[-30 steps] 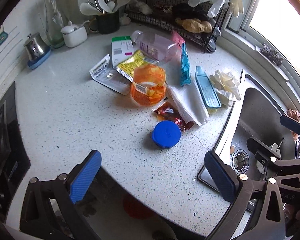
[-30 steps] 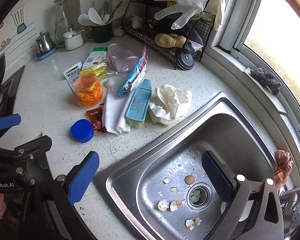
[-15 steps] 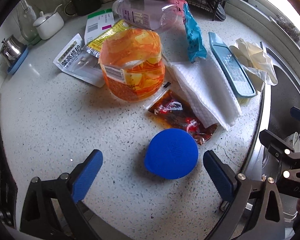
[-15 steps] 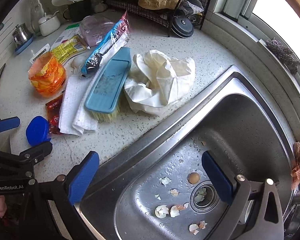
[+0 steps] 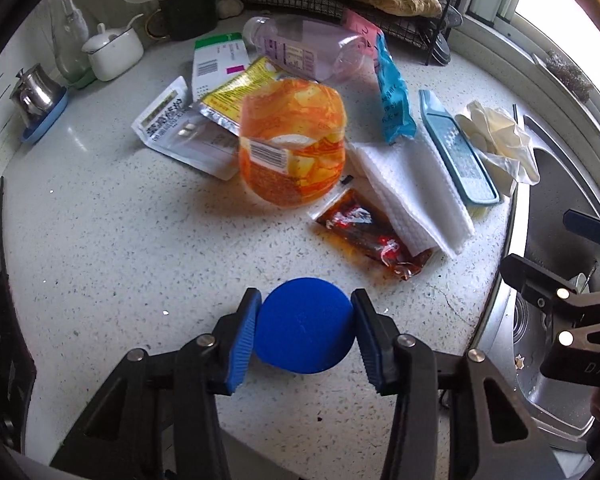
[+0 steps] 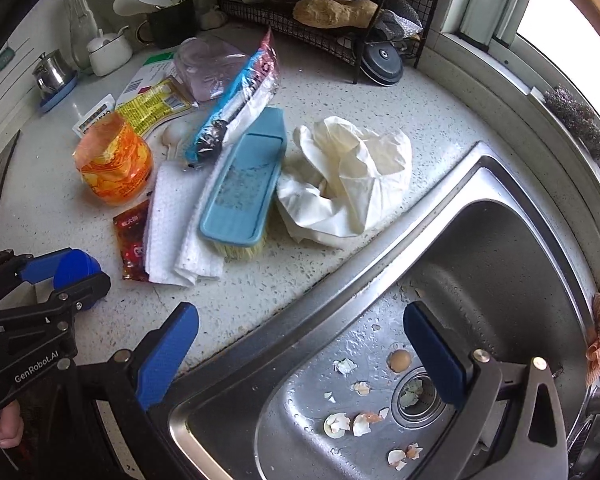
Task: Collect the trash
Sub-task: 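Grasp the orange plastic cup with the right tool while the left holds the cap, then carry the cap and cup down toward the red bin on the floor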
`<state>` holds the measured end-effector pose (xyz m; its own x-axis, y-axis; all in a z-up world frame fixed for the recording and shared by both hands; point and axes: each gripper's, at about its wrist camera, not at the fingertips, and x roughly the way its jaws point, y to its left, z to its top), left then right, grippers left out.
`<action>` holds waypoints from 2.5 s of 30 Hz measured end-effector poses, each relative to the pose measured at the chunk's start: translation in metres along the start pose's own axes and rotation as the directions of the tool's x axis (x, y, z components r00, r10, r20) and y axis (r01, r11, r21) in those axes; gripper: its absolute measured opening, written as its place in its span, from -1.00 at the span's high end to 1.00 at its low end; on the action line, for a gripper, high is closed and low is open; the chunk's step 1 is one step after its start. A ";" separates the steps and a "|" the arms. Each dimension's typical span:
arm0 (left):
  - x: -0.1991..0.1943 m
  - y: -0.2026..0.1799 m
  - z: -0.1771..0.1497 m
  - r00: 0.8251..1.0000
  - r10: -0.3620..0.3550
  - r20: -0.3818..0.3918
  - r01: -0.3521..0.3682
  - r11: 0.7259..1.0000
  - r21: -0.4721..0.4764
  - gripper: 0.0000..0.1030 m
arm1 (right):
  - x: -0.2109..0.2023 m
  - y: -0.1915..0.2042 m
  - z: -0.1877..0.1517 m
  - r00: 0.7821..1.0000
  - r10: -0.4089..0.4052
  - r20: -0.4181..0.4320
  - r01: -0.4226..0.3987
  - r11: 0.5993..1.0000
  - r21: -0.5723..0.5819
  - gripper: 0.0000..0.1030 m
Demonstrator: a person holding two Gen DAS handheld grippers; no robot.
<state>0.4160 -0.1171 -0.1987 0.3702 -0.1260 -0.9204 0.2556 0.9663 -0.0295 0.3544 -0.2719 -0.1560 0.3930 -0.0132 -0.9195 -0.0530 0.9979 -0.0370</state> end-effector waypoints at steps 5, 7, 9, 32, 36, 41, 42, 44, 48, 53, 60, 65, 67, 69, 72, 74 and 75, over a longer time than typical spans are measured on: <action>-0.033 0.036 -0.004 0.999 0.015 0.044 -0.010 0.994 -0.107 0.15 | -0.021 0.033 0.016 0.998 0.050 0.028 -0.048 0.997 -0.060 -0.99; -0.045 0.051 -0.003 0.998 0.043 0.055 -0.034 0.988 -0.149 0.15 | -0.028 0.048 0.027 0.996 0.076 0.053 -0.071 0.993 -0.093 -0.99; -0.051 0.066 0.001 0.996 0.067 0.065 -0.054 0.982 -0.181 0.15 | -0.031 0.063 0.040 0.992 0.099 0.072 -0.088 0.987 -0.135 -0.99; -0.031 0.123 0.016 0.983 0.180 0.048 -0.155 0.934 -0.323 0.15 | 0.039 0.136 0.101 0.959 0.264 -0.105 -0.284 0.889 -0.359 -0.24; -0.051 0.121 0.009 0.980 0.180 0.084 -0.146 0.940 -0.309 0.15 | 0.012 0.131 0.095 0.960 0.275 -0.057 -0.276 0.891 -0.360 -0.23; -0.083 0.121 -0.014 0.976 0.182 0.122 -0.139 0.945 -0.298 0.15 | -0.020 0.133 0.078 0.962 0.272 -0.026 -0.263 0.896 -0.358 -0.23; -0.090 0.120 -0.020 0.975 0.182 0.128 -0.138 0.945 -0.296 0.15 | -0.028 0.134 0.072 0.962 0.273 -0.015 -0.260 0.896 -0.359 -0.23; -0.105 0.118 -0.035 0.973 0.189 0.135 -0.143 0.945 -0.295 0.15 | -0.043 0.135 0.058 0.962 0.275 -0.004 -0.258 0.898 -0.356 -0.23; -0.135 0.113 -0.071 0.974 0.170 0.152 -0.122 0.951 -0.286 0.15 | -0.072 0.145 0.028 0.957 0.289 0.003 -0.271 0.902 -0.336 -0.23; -0.163 0.114 -0.124 0.970 0.171 0.170 -0.119 0.952 -0.283 0.15 | -0.103 0.158 -0.018 0.955 0.297 0.003 -0.281 0.907 -0.314 -0.24; -0.169 0.119 -0.201 0.977 0.165 0.132 -0.123 0.952 -0.280 0.15 | -0.111 0.179 -0.086 0.958 0.283 -0.040 -0.282 0.913 -0.293 -0.24; -0.149 0.124 -0.248 0.987 0.143 0.069 -0.117 0.949 -0.293 0.15 | -0.098 0.195 -0.132 0.956 0.272 -0.106 -0.292 0.914 -0.283 -0.24; -0.135 0.125 -0.266 0.989 0.142 0.039 -0.123 0.945 -0.303 0.15 | -0.086 0.202 -0.149 0.954 0.264 -0.142 -0.295 0.912 -0.285 -0.24; -0.117 0.128 -0.281 0.991 0.135 0.012 -0.124 0.941 -0.315 0.15 | -0.071 0.208 -0.164 0.949 0.262 -0.176 -0.303 0.911 -0.279 -0.24; -0.086 0.130 -0.301 0.991 0.136 0.005 -0.127 0.938 -0.323 0.15 | -0.044 0.215 -0.185 0.942 0.260 -0.213 -0.312 0.911 -0.269 -0.24; -0.061 0.131 -0.313 0.991 0.132 -0.014 -0.129 0.933 -0.336 0.15 | -0.024 0.218 -0.196 0.939 0.262 -0.222 -0.316 0.914 -0.255 -0.24; -0.048 0.132 -0.319 0.992 0.122 -0.021 -0.122 0.930 -0.346 0.15 | -0.013 0.218 -0.201 0.937 0.268 -0.225 -0.320 0.916 -0.242 -0.24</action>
<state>0.1466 0.0877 -0.2825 0.3800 -0.0022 -0.9250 -0.1166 0.9919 -0.0502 0.1534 -0.0666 -0.2303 0.1477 0.2412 -0.9592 -0.3964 0.9029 0.1660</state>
